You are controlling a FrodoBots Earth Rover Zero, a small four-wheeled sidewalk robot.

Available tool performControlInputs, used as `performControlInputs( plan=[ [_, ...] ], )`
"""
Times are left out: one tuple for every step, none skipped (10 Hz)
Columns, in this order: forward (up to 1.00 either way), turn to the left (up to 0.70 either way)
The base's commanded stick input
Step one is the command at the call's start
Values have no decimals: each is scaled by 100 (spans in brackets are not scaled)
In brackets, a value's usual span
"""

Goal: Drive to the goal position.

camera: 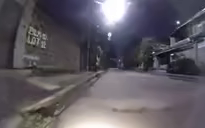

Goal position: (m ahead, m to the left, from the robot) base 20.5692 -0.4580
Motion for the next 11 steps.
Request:
performControlInputs(
  plan=[
    [50,-40],
    [50,0],
    [50,0],
    [50,0],
    [50,0],
    [50,0],
    [50,0],
    [50,0],
    [50,0],
    [50,-12],
    [50,-37]
  ],
)
